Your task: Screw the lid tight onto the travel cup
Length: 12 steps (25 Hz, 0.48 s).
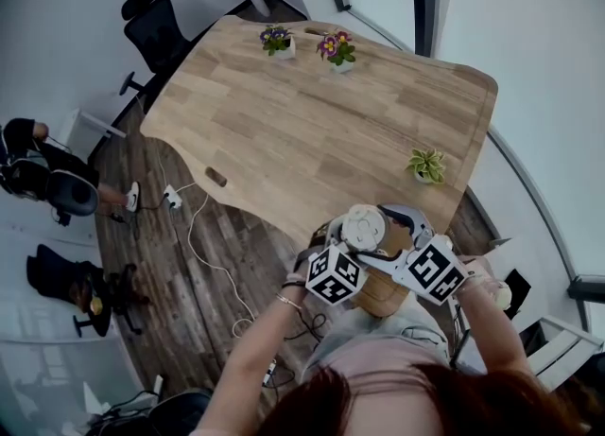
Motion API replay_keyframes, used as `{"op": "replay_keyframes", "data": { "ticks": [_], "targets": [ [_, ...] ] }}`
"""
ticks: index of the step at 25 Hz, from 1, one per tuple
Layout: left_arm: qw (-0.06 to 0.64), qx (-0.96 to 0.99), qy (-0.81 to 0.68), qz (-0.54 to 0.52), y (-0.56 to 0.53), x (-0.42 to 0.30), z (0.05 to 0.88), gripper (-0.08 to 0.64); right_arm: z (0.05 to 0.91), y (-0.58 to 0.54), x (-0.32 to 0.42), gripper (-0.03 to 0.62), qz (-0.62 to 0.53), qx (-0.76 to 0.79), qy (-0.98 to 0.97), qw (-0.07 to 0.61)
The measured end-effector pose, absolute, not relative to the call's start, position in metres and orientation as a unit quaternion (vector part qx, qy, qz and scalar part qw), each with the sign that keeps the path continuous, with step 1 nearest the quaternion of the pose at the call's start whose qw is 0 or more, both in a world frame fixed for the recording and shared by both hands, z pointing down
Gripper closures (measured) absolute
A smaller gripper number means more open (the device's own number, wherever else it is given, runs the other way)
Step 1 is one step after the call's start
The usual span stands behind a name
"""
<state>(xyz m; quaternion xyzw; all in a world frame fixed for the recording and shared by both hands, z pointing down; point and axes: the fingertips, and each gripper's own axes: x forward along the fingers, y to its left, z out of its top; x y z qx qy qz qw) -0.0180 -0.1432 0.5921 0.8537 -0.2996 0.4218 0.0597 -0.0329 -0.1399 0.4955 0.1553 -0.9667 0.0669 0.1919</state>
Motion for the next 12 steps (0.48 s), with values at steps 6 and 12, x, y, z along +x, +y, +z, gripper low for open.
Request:
{"op": "replay_keyframes", "data": {
  "ticks": [6,12],
  "targets": [
    [0.073,0.85,-0.323,0.41,-0.1479,-0.0191,0.5921,0.202,0.4967,-0.1453,-0.0295,0.215,0.081,0.167,-0.963,0.194],
    [0.083,0.851,-0.309,0.417,-0.1468,-0.0167,0.5931,0.202,0.4975,-0.146,-0.0263,0.215,0.094,0.192,-0.959,0.186]
  ]
}}
